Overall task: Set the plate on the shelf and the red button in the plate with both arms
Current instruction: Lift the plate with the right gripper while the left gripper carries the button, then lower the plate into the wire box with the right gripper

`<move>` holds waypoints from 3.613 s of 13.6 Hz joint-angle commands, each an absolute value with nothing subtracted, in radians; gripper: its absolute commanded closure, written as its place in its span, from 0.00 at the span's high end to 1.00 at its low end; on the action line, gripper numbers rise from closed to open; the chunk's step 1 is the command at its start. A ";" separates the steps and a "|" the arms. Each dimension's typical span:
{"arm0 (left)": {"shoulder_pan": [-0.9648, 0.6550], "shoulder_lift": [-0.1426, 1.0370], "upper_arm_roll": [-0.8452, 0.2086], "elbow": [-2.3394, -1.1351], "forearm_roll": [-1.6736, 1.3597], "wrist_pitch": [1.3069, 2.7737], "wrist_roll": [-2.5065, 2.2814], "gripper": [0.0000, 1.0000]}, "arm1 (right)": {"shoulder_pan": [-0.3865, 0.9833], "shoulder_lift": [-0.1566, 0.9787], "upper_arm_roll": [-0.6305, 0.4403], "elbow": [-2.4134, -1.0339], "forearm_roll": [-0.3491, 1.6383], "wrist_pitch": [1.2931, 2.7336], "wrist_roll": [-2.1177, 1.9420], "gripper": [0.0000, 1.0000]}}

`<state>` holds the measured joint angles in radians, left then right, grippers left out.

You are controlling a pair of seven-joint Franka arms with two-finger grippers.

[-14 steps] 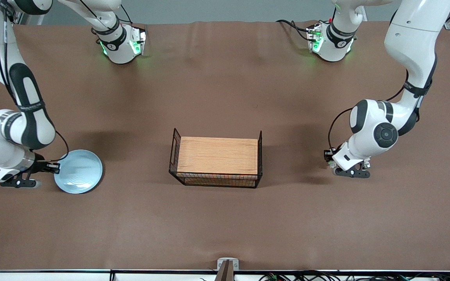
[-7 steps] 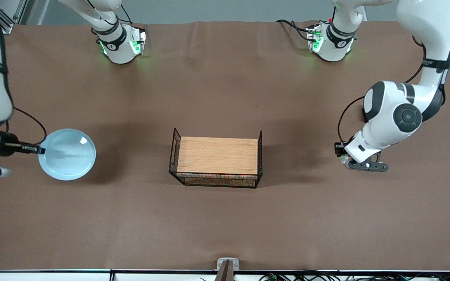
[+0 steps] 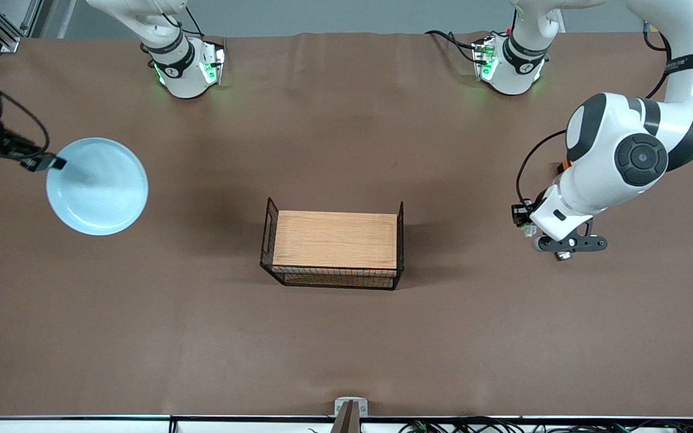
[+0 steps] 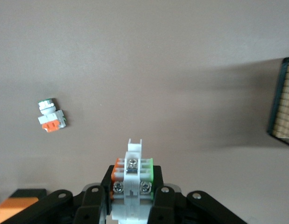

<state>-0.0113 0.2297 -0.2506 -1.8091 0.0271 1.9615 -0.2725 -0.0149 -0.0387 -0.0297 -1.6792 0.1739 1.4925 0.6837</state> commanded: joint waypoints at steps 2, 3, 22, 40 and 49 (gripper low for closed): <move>-0.011 0.235 -0.316 -1.688 0.028 1.849 -0.418 0.25 | 0.236 -0.103 -0.035 -1.718 0.178 1.526 1.175 0.00; -0.011 0.239 -0.334 -1.648 0.028 1.807 -0.466 0.25 | 0.298 -0.103 -0.035 -1.718 0.178 1.564 1.278 0.00; -0.147 0.345 -0.540 -1.413 0.006 1.871 -1.952 0.18 | 0.785 0.300 -0.037 -1.706 -0.110 2.147 2.410 0.00; -0.166 0.402 -0.526 -1.411 0.046 1.947 -2.135 0.18 | 0.838 0.472 -0.040 -1.568 -0.216 2.149 2.516 1.00; -0.184 0.413 -0.526 -1.411 0.051 1.947 -2.138 0.18 | 0.778 0.430 -0.043 -1.436 -0.077 1.935 2.020 1.00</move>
<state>-0.1598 0.3912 -0.5287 -1.4379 0.0251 1.9472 -2.1137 0.8142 0.4542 -0.0441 -1.4682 -0.1452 2.0003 2.2215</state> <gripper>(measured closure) 0.661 0.000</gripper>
